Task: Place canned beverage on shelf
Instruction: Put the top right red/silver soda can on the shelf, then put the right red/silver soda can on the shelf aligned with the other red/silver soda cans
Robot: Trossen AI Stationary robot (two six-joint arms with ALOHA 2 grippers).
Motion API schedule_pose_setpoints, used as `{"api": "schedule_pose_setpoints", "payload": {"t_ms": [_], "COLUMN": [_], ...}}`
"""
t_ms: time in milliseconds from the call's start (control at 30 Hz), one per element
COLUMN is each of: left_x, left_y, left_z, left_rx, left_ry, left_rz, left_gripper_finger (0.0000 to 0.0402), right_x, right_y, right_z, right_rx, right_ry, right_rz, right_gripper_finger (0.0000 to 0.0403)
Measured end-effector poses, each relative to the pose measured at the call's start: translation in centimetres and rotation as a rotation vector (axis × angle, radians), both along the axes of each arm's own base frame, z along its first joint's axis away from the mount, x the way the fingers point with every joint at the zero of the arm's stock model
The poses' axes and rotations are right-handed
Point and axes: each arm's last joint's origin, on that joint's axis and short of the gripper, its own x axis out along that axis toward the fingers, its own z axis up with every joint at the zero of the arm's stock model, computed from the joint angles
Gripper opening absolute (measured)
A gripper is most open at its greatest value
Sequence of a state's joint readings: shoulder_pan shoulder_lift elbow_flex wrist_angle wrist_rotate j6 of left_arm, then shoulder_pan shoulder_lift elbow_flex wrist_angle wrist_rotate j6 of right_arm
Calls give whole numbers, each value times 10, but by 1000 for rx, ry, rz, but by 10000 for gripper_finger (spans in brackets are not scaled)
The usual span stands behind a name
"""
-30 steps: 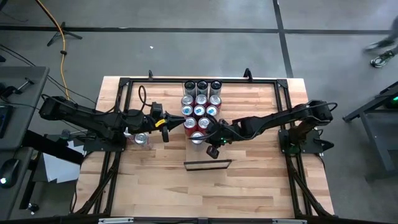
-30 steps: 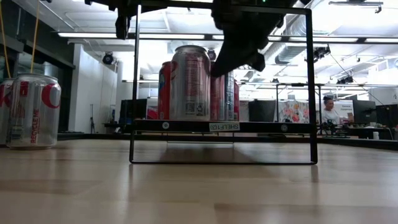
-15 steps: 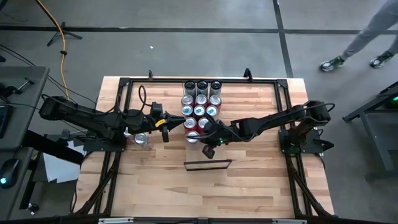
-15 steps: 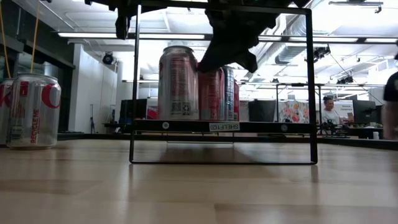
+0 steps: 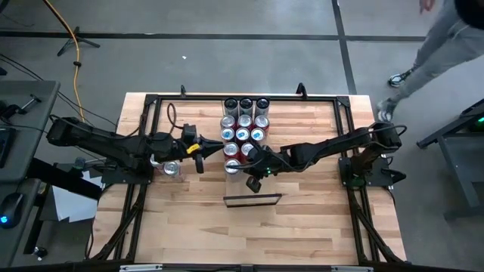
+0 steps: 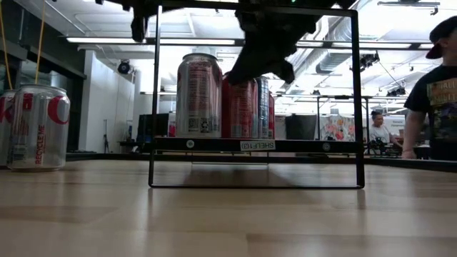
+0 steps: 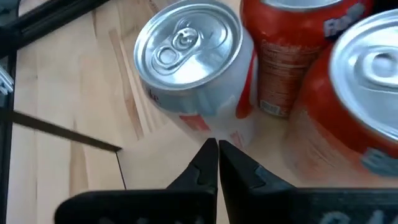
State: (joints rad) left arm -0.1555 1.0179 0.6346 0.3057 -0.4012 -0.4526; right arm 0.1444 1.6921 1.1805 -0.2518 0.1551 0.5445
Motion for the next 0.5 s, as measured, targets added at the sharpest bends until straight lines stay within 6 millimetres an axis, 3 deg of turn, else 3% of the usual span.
{"api": "schedule_pose_setpoints", "payload": {"t_ms": [233, 500], "left_x": [-34, -66], "left_y": [5, 10], "left_z": [24, 30], "left_rx": [47, -11], "left_ry": [-7, 15], "left_rz": [-6, 0], "left_gripper_finger": [0, 0], "right_x": [-36, -87], "right_y": [-3, -4], "right_z": [29, 73], "right_rx": [-75, -221], "right_ry": [105, 87], "right_rz": [40, -37], "right_gripper_finger": [0, 0]}}
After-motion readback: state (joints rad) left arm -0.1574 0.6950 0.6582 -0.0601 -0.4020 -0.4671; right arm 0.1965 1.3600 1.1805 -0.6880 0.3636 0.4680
